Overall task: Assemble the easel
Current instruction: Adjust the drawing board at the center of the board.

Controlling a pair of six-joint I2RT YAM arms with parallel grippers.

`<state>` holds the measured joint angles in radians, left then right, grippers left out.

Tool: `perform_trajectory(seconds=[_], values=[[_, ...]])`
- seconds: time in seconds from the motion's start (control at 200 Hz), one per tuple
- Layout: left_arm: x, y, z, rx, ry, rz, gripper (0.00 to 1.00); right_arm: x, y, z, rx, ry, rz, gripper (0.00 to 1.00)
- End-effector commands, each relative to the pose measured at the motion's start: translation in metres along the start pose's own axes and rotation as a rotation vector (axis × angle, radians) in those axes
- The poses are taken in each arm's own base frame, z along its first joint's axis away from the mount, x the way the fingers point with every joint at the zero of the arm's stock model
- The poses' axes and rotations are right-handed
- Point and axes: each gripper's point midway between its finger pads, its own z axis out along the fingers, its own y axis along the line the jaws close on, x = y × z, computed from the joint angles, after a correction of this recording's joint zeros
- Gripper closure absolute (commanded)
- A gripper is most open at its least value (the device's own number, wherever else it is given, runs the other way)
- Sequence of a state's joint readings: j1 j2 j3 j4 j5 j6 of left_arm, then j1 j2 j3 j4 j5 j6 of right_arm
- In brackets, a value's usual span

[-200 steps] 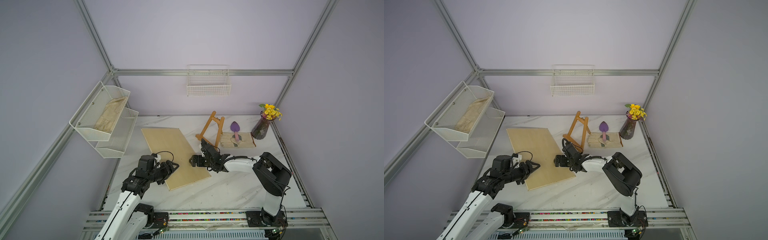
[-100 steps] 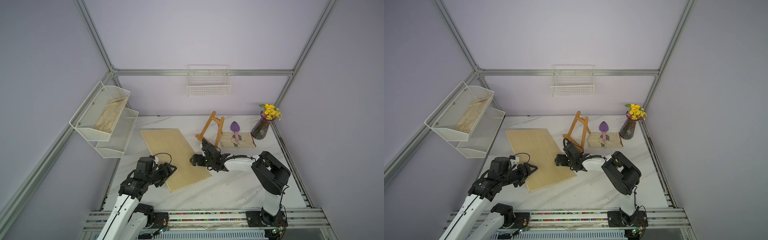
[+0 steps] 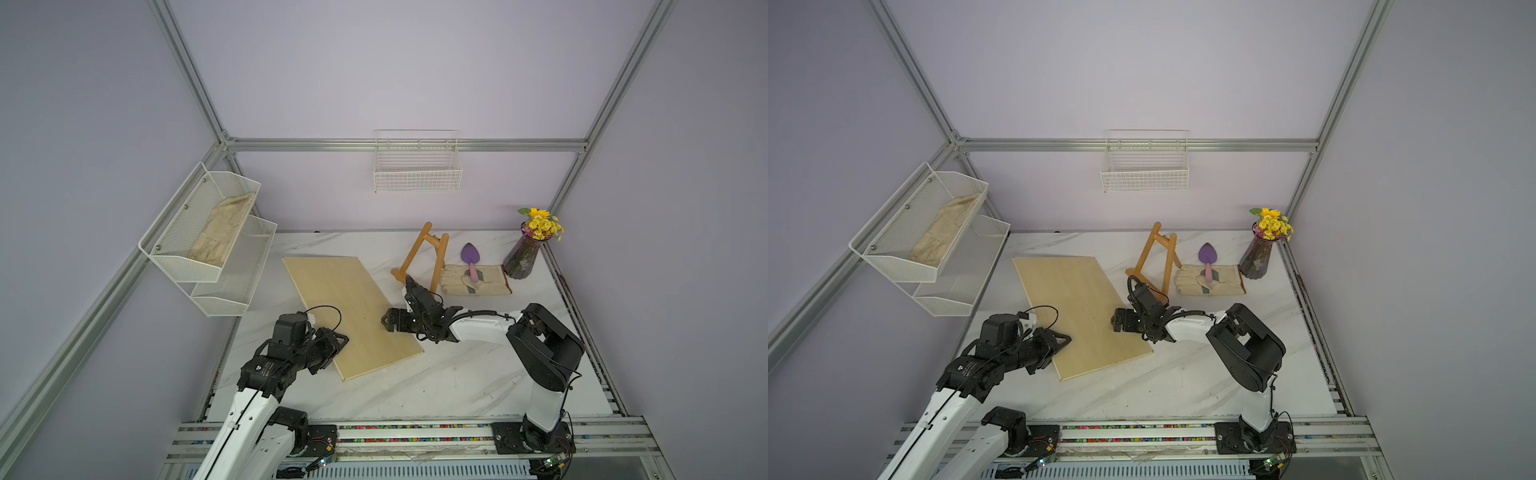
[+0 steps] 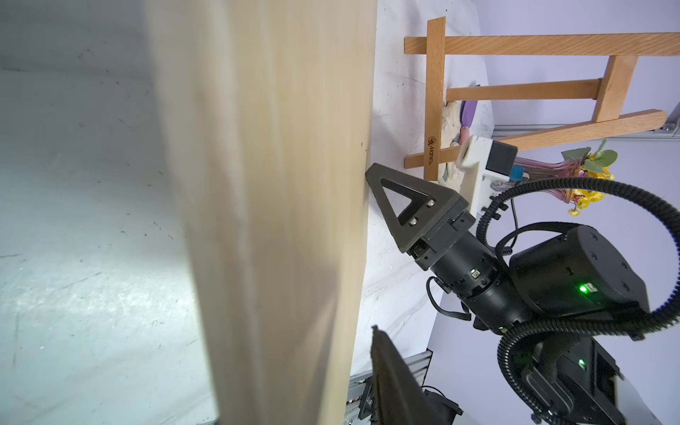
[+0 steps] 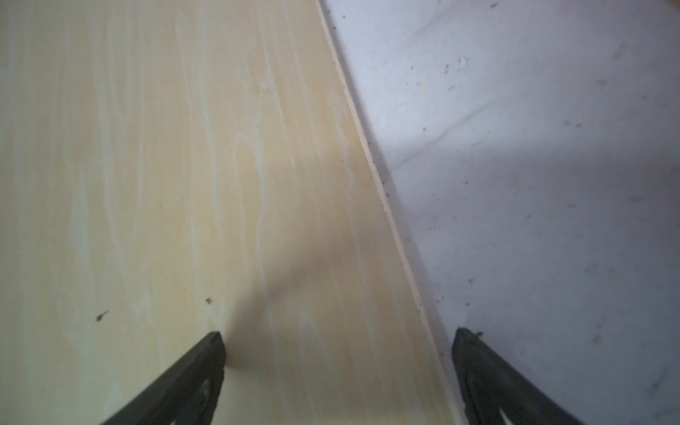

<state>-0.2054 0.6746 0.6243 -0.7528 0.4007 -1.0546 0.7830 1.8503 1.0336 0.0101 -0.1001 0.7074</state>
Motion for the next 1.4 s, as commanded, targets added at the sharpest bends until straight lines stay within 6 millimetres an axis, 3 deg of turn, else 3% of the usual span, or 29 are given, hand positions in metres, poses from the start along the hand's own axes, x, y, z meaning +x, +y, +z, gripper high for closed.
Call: perform_trajectory(seconds=[0.0, 0.505, 0.66, 1.075, 1.28, 1.395], values=[[-0.019, -0.046, -0.008, 0.163, -0.073, 0.09, 0.69, 0.047, -0.013, -0.008, 0.075, 0.137, -0.098, 0.03], [-0.035, -0.051, 0.004, 0.133, -0.099, 0.083, 0.9, 0.026, 0.071, -0.069, -0.042, -0.105, -0.514, 0.03], [-0.041, -0.058, 0.008, 0.123, -0.095, 0.093, 0.96, 0.03, 0.097, -0.094, -0.057, -0.199, -0.648, 0.03], [-0.051, -0.092, 0.019, 0.149, -0.108, 0.133, 0.99, 0.051, 0.144, -0.146, -0.091, -0.346, -0.898, 0.03], [-0.057, -0.101, 0.014, 0.175, -0.15, 0.114, 0.99, 0.064, 0.161, -0.153, -0.088, -0.404, -0.984, 0.03], [-0.057, -0.106, 0.013, 0.188, -0.144, 0.111, 0.99, 0.058, 0.162, -0.146, -0.035, -0.454, -0.991, 0.03]])
